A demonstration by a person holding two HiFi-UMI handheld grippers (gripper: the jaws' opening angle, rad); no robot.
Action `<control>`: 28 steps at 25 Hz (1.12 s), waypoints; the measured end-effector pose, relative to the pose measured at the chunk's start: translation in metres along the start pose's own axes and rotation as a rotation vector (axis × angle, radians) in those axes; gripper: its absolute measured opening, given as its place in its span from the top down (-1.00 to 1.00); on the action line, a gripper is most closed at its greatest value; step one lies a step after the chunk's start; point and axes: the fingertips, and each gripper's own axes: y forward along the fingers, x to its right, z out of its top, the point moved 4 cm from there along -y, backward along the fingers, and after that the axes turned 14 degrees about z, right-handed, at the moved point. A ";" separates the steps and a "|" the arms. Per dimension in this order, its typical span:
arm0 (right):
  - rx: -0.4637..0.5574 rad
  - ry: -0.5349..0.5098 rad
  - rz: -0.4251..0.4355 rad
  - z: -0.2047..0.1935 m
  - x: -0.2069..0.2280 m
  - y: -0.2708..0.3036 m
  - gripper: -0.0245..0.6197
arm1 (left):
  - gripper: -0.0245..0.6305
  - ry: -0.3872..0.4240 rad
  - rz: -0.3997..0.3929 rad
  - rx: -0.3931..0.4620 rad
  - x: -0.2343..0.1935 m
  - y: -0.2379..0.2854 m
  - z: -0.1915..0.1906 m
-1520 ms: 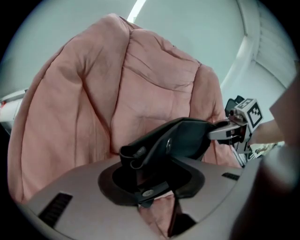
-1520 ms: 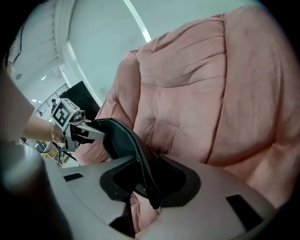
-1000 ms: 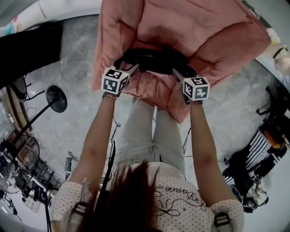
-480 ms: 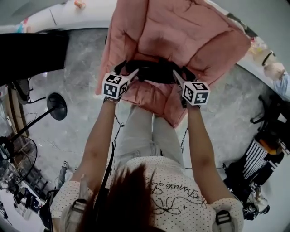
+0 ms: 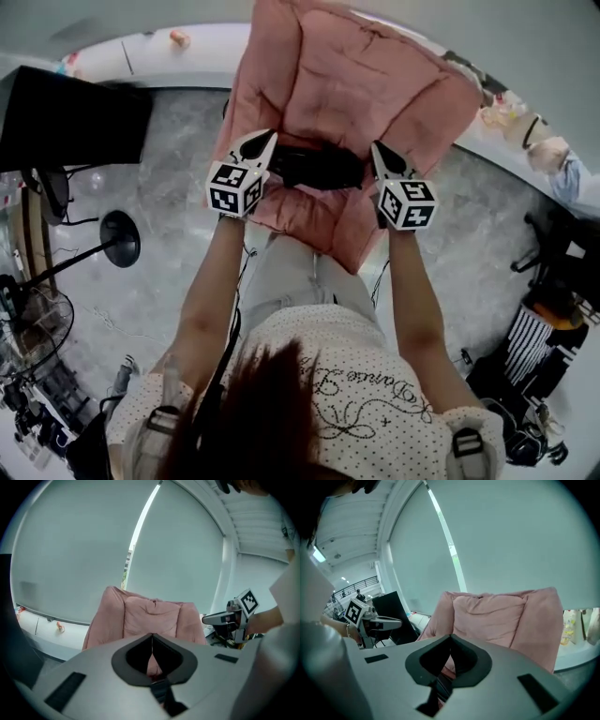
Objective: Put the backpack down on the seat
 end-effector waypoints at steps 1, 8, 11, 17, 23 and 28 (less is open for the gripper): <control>0.010 -0.017 0.003 0.007 -0.005 -0.004 0.89 | 0.91 0.000 -0.004 0.018 0.004 -0.004 0.008; 0.118 -0.132 0.016 0.065 -0.038 -0.034 0.89 | 0.91 -0.019 -0.034 0.117 0.027 -0.033 0.062; 0.179 -0.171 0.023 0.088 -0.053 -0.049 0.89 | 0.91 -0.018 -0.055 0.180 0.035 -0.049 0.086; 0.268 -0.251 0.020 0.123 -0.083 -0.081 0.89 | 0.91 0.016 -0.068 0.302 0.046 -0.087 0.127; 0.330 -0.301 0.009 0.142 -0.108 -0.107 0.89 | 0.92 0.038 -0.059 0.393 0.051 -0.120 0.155; 0.371 -0.373 -0.005 0.162 -0.124 -0.120 0.89 | 0.92 0.074 -0.038 0.445 0.056 -0.133 0.176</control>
